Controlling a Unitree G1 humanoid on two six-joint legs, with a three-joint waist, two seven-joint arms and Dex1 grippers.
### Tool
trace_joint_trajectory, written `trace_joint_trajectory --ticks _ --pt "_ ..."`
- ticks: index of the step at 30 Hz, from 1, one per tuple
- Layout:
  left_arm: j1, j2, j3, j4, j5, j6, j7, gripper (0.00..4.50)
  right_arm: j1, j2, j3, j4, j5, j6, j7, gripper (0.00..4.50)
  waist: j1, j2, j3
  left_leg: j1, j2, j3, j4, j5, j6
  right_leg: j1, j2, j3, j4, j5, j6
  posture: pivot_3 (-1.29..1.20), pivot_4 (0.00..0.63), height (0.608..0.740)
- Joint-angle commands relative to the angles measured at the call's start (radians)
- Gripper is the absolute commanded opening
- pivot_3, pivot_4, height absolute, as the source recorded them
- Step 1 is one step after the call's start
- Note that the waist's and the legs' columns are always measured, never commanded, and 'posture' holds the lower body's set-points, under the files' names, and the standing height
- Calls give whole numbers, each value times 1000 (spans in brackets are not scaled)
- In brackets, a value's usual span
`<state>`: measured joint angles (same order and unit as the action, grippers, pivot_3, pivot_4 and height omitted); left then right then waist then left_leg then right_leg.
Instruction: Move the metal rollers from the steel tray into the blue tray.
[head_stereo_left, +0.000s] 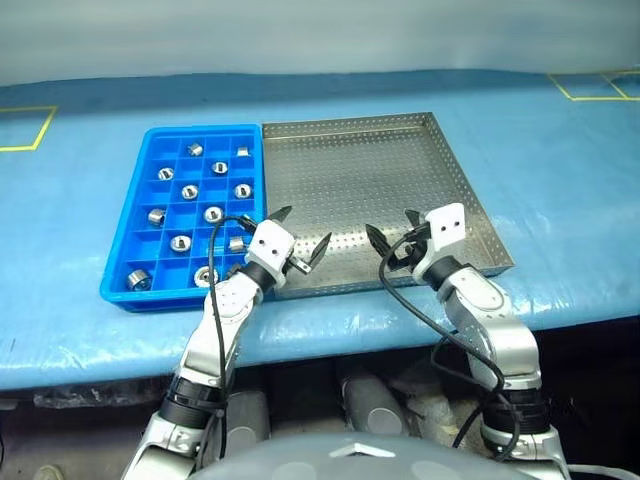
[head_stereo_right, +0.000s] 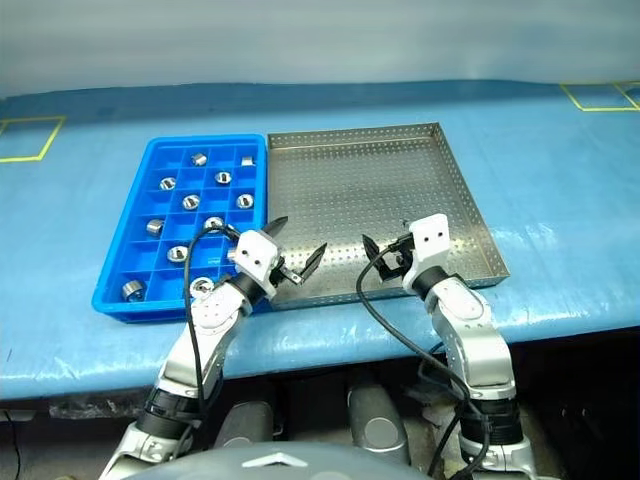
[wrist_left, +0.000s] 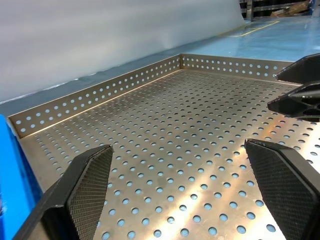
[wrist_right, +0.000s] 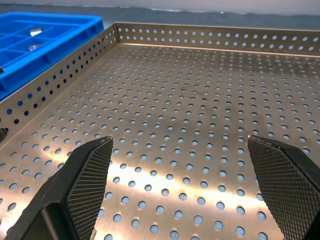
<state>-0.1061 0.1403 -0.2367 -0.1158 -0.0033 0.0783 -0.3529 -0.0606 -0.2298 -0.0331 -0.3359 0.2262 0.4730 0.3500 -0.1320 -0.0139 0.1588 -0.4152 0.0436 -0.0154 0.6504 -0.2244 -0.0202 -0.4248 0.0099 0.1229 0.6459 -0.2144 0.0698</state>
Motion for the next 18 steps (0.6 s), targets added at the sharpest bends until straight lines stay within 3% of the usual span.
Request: trace_joint_trajectory --ticks 1,18 --pt "-15 -4 12 9 -7 -51 -2 4456 6 6 -22 -64 37 -40 6 4500 -8 0 0 0 0 0 0 0 0 0 0 0 0 0 0 -161 150 740" --pt "-45 -4 12 19 -5 -86 -18 4456 -25 -11 0 -35 33 -78 11 4500 -15 0 0 0 0 0 0 0 0 0 0 0 0 2 3 -131 150 740"
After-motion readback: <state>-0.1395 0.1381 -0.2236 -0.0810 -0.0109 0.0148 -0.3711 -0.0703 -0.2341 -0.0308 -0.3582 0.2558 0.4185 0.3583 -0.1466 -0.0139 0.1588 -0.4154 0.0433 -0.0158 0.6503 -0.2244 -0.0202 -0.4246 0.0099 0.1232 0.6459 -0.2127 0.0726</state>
